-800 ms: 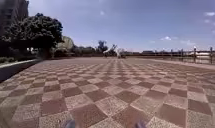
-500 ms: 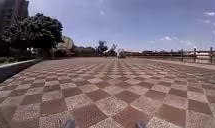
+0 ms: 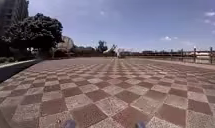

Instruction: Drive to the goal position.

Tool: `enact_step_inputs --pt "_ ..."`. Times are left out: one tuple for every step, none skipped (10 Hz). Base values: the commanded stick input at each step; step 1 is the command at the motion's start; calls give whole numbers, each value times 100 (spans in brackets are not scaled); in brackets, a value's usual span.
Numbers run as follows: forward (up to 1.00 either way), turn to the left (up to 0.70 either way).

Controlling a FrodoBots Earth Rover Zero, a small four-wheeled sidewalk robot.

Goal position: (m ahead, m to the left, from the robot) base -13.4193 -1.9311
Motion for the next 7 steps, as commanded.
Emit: enact_step_inputs --pt "70 0" --pt "70 0" --pt "70 0" --pt "70 0" --pt "43 0" --pt "4 0" --pt "0 0"
